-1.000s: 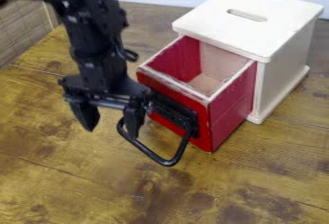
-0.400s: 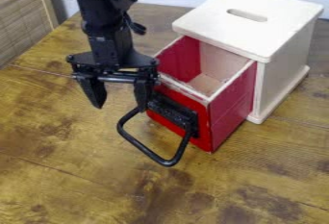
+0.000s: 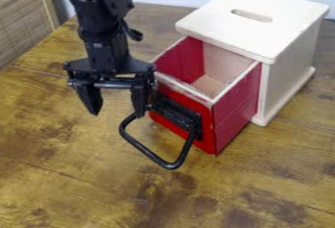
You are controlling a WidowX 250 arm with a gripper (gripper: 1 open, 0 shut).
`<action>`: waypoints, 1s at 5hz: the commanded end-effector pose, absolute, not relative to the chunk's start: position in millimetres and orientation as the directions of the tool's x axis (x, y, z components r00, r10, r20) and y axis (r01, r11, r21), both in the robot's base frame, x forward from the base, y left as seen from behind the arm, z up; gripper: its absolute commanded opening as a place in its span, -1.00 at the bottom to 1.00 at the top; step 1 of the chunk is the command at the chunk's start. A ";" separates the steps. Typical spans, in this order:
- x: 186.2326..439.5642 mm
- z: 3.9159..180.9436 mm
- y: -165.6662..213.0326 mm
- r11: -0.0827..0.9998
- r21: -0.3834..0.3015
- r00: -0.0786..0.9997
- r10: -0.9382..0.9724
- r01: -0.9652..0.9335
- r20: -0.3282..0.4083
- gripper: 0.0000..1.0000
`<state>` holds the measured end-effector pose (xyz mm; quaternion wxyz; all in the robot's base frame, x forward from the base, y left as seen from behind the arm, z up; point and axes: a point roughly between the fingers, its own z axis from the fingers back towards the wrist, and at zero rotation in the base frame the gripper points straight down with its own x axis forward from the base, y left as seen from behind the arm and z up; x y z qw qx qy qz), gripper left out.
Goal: Open the drawer
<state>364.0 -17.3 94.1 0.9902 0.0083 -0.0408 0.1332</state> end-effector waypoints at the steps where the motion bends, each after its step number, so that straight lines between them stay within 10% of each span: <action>1: 364.9 134.3 -13.3 0.975 -0.020 0.959 0.221 -0.221 0.175 1.00; 5: 354.4 167.3 -69.0 0.999 -0.009 0.981 -0.047 0.050 0.189 1.00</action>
